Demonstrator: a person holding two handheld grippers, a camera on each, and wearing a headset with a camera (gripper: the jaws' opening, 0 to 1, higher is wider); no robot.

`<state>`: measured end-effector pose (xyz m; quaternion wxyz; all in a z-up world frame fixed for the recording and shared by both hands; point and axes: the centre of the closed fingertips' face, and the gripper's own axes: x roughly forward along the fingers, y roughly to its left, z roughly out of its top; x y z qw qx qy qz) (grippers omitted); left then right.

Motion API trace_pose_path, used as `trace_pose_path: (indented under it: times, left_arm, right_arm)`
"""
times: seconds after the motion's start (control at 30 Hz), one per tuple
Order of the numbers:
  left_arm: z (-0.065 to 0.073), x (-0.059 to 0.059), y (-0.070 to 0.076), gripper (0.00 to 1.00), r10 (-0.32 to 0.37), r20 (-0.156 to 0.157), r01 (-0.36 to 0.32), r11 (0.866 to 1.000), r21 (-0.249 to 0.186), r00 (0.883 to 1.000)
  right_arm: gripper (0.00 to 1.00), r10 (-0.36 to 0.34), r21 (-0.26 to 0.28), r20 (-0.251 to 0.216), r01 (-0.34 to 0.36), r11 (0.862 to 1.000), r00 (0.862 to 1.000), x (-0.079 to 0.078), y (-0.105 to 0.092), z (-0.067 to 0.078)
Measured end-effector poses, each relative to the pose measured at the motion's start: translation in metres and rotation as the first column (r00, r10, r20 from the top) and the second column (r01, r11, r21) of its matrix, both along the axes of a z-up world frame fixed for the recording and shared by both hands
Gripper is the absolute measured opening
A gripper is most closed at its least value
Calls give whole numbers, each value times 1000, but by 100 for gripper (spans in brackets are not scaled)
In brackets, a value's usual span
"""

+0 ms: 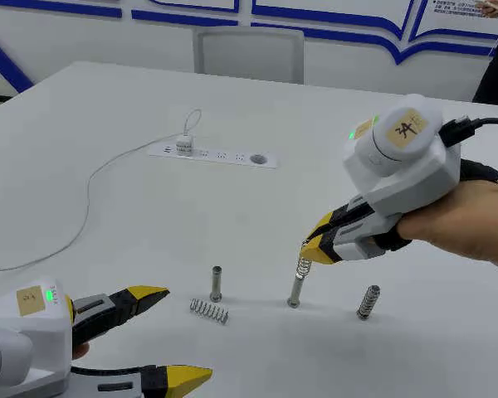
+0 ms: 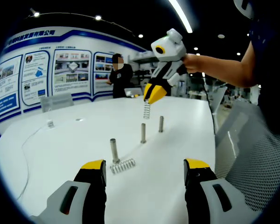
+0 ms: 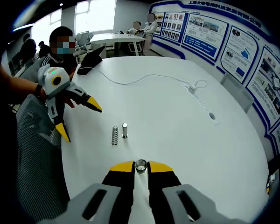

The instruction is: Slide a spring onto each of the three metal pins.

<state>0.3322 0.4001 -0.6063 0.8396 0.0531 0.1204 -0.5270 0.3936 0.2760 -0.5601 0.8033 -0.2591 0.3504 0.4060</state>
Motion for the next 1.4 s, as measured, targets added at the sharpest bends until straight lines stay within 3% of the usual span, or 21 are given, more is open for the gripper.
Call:
trace_pose_path:
  times: [0.87, 1.4]
  left_arm:
    - [-5, 1, 1, 69, 4, -11, -4, 1000, 2, 1000]
    - [-6, 1, 2, 69, 8, -15, -8, 1000, 4, 1000]
  right_arm:
    - [12, -34, 15, -32, 35, 999, 999, 9, -4, -22]
    - [12, -59, 14, -75, 60, 998, 995, 7, -3, -49]
